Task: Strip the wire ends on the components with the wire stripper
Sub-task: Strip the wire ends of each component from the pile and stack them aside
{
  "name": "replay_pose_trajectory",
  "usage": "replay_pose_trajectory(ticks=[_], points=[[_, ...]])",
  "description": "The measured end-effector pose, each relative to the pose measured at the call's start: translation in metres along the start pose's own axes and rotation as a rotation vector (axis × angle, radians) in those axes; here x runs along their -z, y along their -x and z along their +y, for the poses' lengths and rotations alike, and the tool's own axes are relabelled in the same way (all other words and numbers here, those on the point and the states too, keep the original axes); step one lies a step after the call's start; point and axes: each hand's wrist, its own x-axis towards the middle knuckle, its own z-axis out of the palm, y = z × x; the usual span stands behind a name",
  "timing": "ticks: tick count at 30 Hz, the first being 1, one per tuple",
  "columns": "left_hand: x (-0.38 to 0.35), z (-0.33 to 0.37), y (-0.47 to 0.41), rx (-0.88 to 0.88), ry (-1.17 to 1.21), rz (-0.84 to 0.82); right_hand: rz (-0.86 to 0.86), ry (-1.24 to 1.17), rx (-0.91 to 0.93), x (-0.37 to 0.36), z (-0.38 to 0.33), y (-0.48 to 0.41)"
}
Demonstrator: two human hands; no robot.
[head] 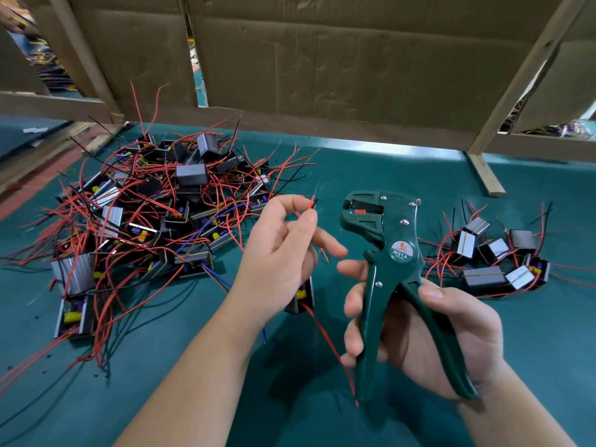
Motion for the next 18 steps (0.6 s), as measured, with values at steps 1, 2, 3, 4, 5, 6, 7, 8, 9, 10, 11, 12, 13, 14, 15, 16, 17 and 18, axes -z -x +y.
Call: replay_pose_trajectory(ticks=[1,2,3,4,5,6,7,8,9,10,11,12,13,14,15,16,17,18], points=[[0.0001,0.0003,0.0000,0.010,0.001,-0.002,-0.001,0.003,-0.002,-0.0003,0.0001,-0.0001],[0.0004,0.0006,0.0000,0.023,0.001,-0.004,-0.001,0.005,-0.003,-0.0005,0.0002,-0.0001],[0.0009,0.0010,0.0000,0.034,0.000,-0.003,-0.002,0.005,-0.004,-0.0005,0.0001,0.0001],[0.0013,0.0011,-0.0003,0.041,0.001,0.001,0.000,0.006,-0.006,-0.0004,0.0001,0.0004],[0.0020,0.0009,-0.0008,0.046,0.002,0.011,0.004,0.011,-0.009,-0.0001,0.0001,0.0006],[0.0025,0.0005,-0.0016,0.049,0.001,0.029,0.010,0.019,-0.010,0.0003,0.0003,0.0009],[0.0029,0.0005,-0.0025,0.051,-0.001,0.044,0.014,0.026,-0.011,0.0007,0.0003,0.0011],[0.0030,0.0002,-0.0031,0.052,0.000,0.052,0.013,0.030,-0.011,0.0011,0.0003,0.0014],[0.0029,0.0000,-0.0033,0.047,-0.001,0.056,0.009,0.032,-0.011,0.0013,0.0003,0.0016],[0.0026,-0.0002,-0.0032,0.033,-0.004,0.057,0.006,0.033,-0.013,0.0012,0.0002,0.0017],[0.0024,-0.0004,-0.0026,0.013,-0.009,0.059,0.003,0.034,-0.015,0.0008,0.0002,0.0016],[0.0024,-0.0006,-0.0020,-0.010,-0.016,0.058,0.002,0.035,-0.016,0.0004,-0.0001,0.0014],[0.0027,-0.0009,-0.0014,-0.030,-0.025,0.056,0.001,0.033,-0.016,0.0001,-0.0005,0.0014],[0.0030,-0.0014,-0.0011,-0.040,-0.036,0.053,0.003,0.031,-0.015,0.0002,-0.0010,0.0013],[0.0038,-0.0018,-0.0009,-0.039,-0.052,0.050,0.008,0.031,-0.015,0.0006,-0.0015,0.0011],[0.0045,-0.0025,-0.0013,-0.032,-0.074,0.048,0.016,0.036,-0.016,0.0012,-0.0020,0.0010],[0.0054,-0.0028,-0.0017,-0.025,-0.097,0.042,0.021,0.038,-0.017,0.0019,-0.0024,0.0009],[0.0065,-0.0031,-0.0023,-0.022,-0.116,0.034,0.023,0.038,-0.018,0.0027,-0.0028,0.0010]])
